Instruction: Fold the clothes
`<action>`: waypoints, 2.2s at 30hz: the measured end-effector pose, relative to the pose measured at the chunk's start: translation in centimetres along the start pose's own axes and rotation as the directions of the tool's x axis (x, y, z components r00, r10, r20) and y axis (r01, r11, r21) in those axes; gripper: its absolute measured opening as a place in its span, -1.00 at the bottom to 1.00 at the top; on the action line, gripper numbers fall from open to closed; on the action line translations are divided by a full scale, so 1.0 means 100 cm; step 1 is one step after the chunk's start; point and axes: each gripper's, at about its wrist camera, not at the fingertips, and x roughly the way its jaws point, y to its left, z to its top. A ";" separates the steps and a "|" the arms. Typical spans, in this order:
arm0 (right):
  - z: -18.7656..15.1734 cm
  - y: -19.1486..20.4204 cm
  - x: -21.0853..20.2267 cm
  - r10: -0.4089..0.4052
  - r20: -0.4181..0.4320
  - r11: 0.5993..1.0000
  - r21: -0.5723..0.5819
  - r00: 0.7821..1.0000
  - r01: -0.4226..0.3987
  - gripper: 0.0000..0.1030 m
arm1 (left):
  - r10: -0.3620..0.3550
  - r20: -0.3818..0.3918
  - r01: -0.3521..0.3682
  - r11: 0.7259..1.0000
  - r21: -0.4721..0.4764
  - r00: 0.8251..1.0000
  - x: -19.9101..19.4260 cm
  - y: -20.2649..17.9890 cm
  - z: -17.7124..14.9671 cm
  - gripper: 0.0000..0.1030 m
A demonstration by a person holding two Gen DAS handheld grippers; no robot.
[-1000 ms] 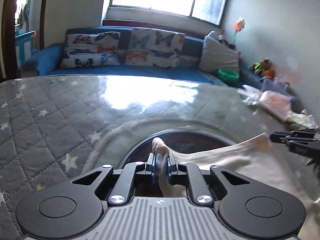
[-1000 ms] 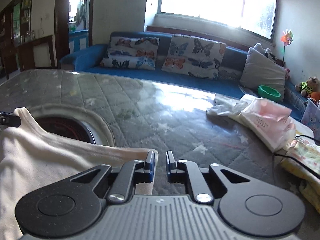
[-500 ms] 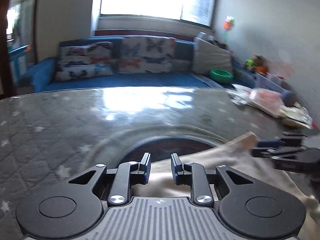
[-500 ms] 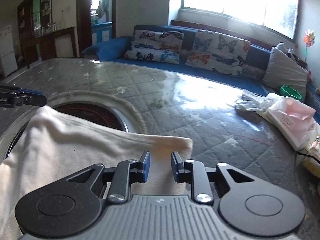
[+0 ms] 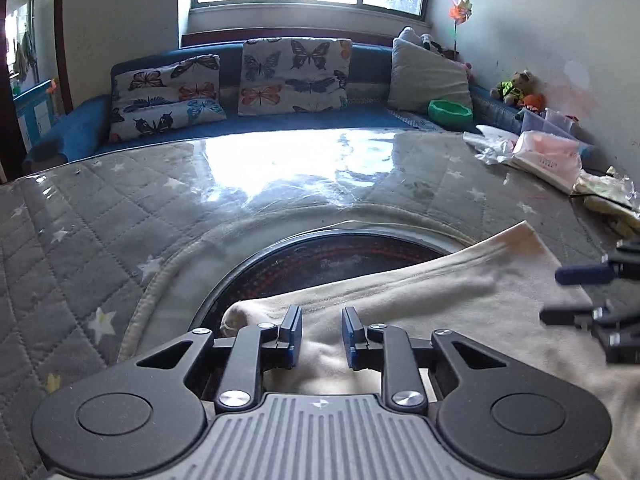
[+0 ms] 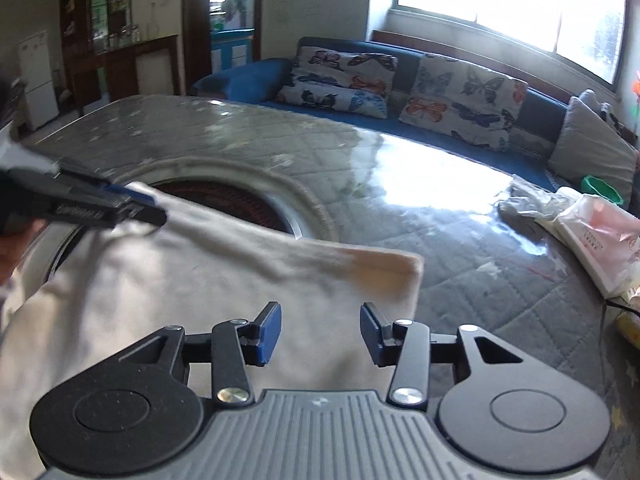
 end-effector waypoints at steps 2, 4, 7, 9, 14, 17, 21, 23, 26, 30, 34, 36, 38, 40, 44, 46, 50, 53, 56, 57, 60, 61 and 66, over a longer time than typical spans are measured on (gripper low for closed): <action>-0.008 0.013 -0.009 0.028 -0.007 0.999 -0.028 1.000 -0.028 0.00 | 0.000 0.021 0.000 1.000 -0.007 1.000 -0.016 0.002 -0.005 -0.45; -0.018 0.028 -0.018 0.050 -0.015 0.997 -0.051 0.999 -0.051 0.01 | 0.010 0.043 -0.009 1.000 -0.025 0.999 -0.034 0.006 -0.011 -0.33; -0.032 0.051 -0.031 0.065 -0.014 0.993 -0.097 0.998 -0.066 0.14 | 0.062 0.070 -0.057 0.996 -0.069 0.996 -0.065 0.019 -0.025 -0.24; -0.038 0.063 -0.038 0.062 -0.005 0.990 -0.127 0.998 -0.062 0.15 | 0.112 0.091 -0.103 0.990 -0.092 0.990 -0.087 0.029 -0.038 -0.14; -0.050 0.088 -0.062 0.052 0.034 0.982 -0.186 0.998 -0.044 0.26 | 0.269 0.097 -0.254 0.957 -0.141 0.958 -0.140 0.056 -0.080 0.00; -0.056 0.092 -0.073 0.052 0.042 0.984 -0.175 0.998 -0.044 0.39 | 0.362 0.082 -0.344 0.922 -0.180 0.928 -0.167 0.071 -0.105 0.09; -0.062 0.088 -0.082 0.037 0.037 0.989 -0.143 0.999 -0.031 0.39 | 0.423 0.037 -0.406 0.887 -0.220 0.905 -0.184 0.088 -0.131 0.20; -0.066 0.086 -0.085 0.029 0.032 0.992 -0.126 0.999 -0.025 0.40 | 0.433 0.014 -0.418 0.877 -0.238 0.901 -0.185 0.094 -0.139 0.21; -0.070 0.084 -0.086 0.019 0.023 0.994 -0.111 1.000 -0.017 0.40 | 0.420 -0.011 -0.409 0.876 -0.256 0.907 -0.181 0.097 -0.145 0.20; -0.074 0.085 -0.090 0.002 0.022 0.994 -0.106 1.000 0.000 0.45 | 0.386 -0.024 -0.378 0.884 -0.277 0.922 -0.177 0.098 -0.150 0.04; -0.078 0.085 -0.090 -0.002 0.015 0.996 -0.089 1.000 0.004 0.50 | 0.368 -0.005 -0.353 0.889 -0.293 0.930 -0.177 0.099 -0.153 -0.60; -0.081 0.086 -0.087 -0.010 0.008 0.996 -0.092 1.000 0.011 0.51 | 0.358 0.003 -0.341 0.891 -0.300 0.934 -0.178 0.100 -0.152 -0.79; -0.083 0.087 -0.087 -0.013 0.009 0.996 -0.086 1.000 0.013 0.53 | 0.398 0.016 -0.378 0.882 -0.280 0.917 -0.180 0.098 -0.150 -0.86; -0.083 0.086 -0.088 -0.014 0.010 0.996 -0.082 1.000 0.015 0.55 | 0.438 0.038 -0.412 0.868 -0.278 0.898 -0.187 0.101 -0.146 -0.87; -0.085 0.083 -0.089 -0.017 0.010 0.997 -0.077 1.000 0.017 0.57 | 0.507 0.062 -0.470 0.833 -0.293 0.859 -0.203 0.113 -0.142 -0.87; -0.088 0.082 -0.090 -0.013 0.012 0.998 -0.069 1.000 0.014 0.59 | 0.504 0.045 -0.469 0.829 -0.305 0.862 -0.204 0.118 -0.146 -0.87; -0.089 0.080 -0.092 -0.011 0.011 0.999 -0.052 1.000 0.011 0.60 | 0.529 -0.003 -0.507 0.811 -0.293 0.848 -0.198 0.121 -0.155 -0.87; -0.089 0.082 -0.095 -0.008 0.009 0.997 -0.072 1.000 0.009 0.60 | 0.535 -0.028 -0.517 0.799 -0.308 0.844 -0.198 0.126 -0.159 -0.87; -0.091 0.083 -0.096 -0.008 0.005 0.996 -0.090 1.000 0.009 0.60 | 0.538 -0.054 -0.530 0.801 -0.279 0.841 -0.196 0.125 -0.160 -0.87; -0.091 0.083 -0.096 -0.009 0.005 0.996 -0.090 1.000 0.009 0.60 | 0.539 -0.054 -0.532 0.804 -0.266 0.841 -0.196 0.124 -0.160 -0.87; -0.087 0.086 -0.099 -0.010 0.014 0.995 -0.101 1.000 0.012 0.60 | 0.544 -0.044 -0.537 0.807 -0.244 0.838 -0.201 0.119 -0.156 -0.87; -0.087 0.087 -0.100 -0.009 0.019 0.994 -0.111 1.000 0.011 0.60 | 0.552 -0.040 -0.544 0.804 -0.241 0.833 -0.203 0.118 -0.155 -0.87; -0.091 0.098 -0.098 0.004 0.012 0.987 -0.163 1.000 -0.002 0.60 | 0.555 -0.084 -0.557 0.795 -0.238 0.828 -0.200 0.122 -0.158 -0.87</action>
